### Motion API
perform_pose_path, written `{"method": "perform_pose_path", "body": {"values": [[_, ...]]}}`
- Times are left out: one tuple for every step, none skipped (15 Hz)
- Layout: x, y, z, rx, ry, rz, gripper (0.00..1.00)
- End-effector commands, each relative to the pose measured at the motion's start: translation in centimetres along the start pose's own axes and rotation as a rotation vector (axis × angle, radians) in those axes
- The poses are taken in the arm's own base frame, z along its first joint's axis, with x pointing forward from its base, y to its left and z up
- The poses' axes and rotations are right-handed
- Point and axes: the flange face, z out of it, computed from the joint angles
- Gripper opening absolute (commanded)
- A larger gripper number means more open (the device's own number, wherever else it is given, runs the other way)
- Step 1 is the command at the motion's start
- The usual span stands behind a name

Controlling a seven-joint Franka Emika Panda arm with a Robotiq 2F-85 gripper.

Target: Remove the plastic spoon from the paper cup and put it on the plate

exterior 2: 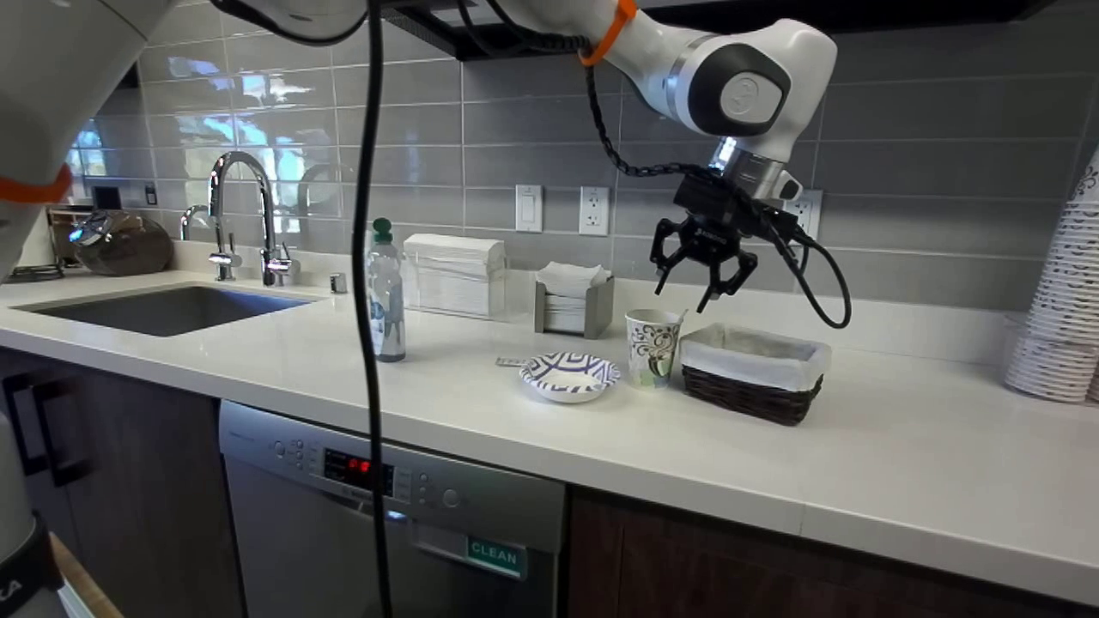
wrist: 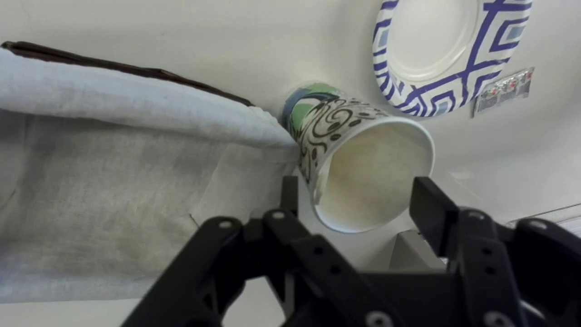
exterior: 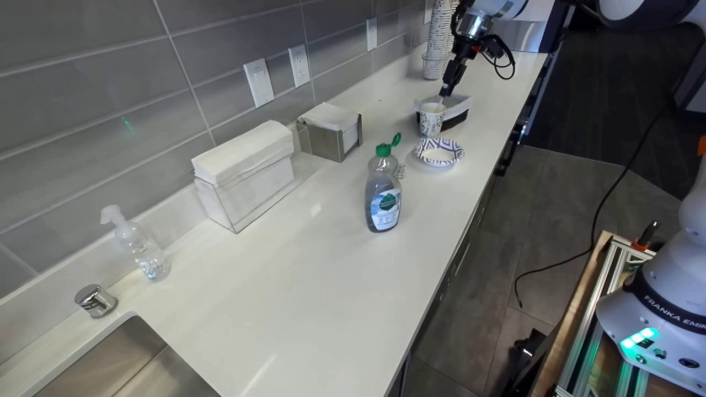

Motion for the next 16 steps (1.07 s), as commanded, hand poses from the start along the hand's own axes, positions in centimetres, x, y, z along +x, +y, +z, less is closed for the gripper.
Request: {"method": "perform_pose_path", "body": {"values": [[0.6, 1.3, 0.5, 0.045, 0.008, 0.024, 0.63], [0.7, 1.4, 0.7, 0.052, 0.006, 0.032, 0.63], [0.7, 1.4, 0.9, 0.054, 0.004, 0.035, 0.64], [0.8, 1.3, 1.0, 0.063, -0.003, 0.039, 0.64], [1.0, 1.1, 1.1, 0.065, -0.007, 0.040, 0.65], [1.1, 0.9, 1.1, 0.073, -0.011, 0.041, 0.65], [1.3, 0.7, 1.0, 0.075, -0.011, 0.043, 0.63], [1.5, 0.5, 1.0, 0.076, -0.009, 0.046, 0.60], [1.6, 0.4, 0.9, 0.078, -0.007, 0.049, 0.59], [1.8, 0.3, 0.9, 0.080, -0.007, 0.050, 0.56], [1.8, 0.2, 0.9, 0.083, -0.011, 0.055, 0.56], [1.9, 0.2, 1.0, 0.086, -0.017, 0.060, 0.53], [1.8, 0.1, 1.1, 0.083, -0.023, 0.064, 0.55], [1.8, 0.0, 1.3, 0.080, -0.029, 0.067, 0.55], [1.7, 0.0, 1.4, 0.081, -0.035, 0.072, 0.55], [1.7, 0.1, 1.5, 0.081, -0.038, 0.076, 0.56]]}}
